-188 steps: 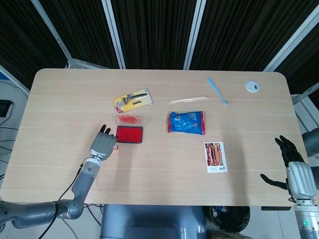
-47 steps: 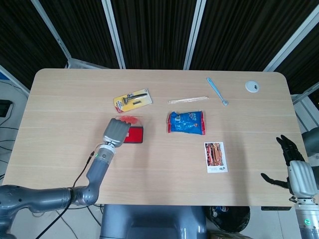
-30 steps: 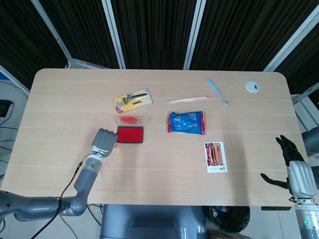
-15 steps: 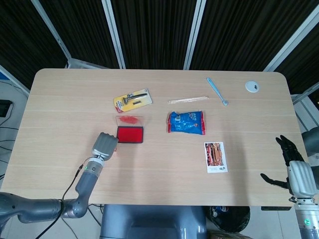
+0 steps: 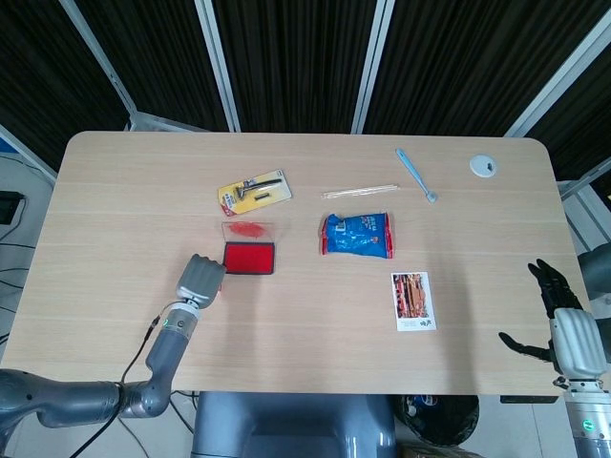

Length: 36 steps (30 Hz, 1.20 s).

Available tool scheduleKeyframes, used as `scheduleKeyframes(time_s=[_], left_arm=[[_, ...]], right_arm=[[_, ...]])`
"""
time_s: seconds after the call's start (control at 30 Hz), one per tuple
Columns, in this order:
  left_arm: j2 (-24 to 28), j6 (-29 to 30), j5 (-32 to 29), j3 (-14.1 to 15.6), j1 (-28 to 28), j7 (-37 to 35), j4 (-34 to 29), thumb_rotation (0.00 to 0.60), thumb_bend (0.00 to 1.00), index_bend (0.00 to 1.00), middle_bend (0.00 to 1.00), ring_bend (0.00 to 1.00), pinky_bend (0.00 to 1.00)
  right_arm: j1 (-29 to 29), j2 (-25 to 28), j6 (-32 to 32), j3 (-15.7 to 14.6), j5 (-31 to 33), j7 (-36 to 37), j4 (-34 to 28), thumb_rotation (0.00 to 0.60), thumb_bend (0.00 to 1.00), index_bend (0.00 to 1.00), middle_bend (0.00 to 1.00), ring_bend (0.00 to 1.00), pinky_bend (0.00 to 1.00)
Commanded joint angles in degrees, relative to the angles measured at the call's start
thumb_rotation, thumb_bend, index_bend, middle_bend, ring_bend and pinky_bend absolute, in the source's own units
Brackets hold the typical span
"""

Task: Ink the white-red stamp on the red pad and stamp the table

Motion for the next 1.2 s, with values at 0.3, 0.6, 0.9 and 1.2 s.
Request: scheduleKeyframes(time_s=[0.3,0.6,0.9,1.2], left_arm=[[-0.2,0.0,-0.6,0.0,0.0,1.1,0.0,0.600,0.33,0.59,0.59,0.43,0.47],[0.1,0.1,-1.3,-0.1,-0.1,2.1,-0.3,0.600,0.31,0.54,0.53,0.38,0.45],[0.7,0.4,-1.9,0.0,0.1,3.1,-1.0,0.600,0.27,0.41,0.37,0.31,0.38],[1.3,0.7,-2.4,0.1,0.2,3.5,-2.0,0.600,0.16,0.22,0.17,0.19,0.28]], right_arm=[[0.0,0.0,0.1,0.0,-0.1,0.0,0.0,0.600,0.12,0.00,0.00,0.00,0.19],[-0.1,0.0,0.2,0.0,-0.1,0.0,0.1,0.600,0.13,0.00,0.00,0.00,0.19],[-0.1,0.0,0.3,0.0,-0.1,0.0,0.0,0.600,0.13,0.00,0.00,0.00,0.19],[-0.1,0.0,0.4,-0.1,-0.2,-0.1,-0.1,0.600,0.13,0.00,0.00,0.00,0.19]])
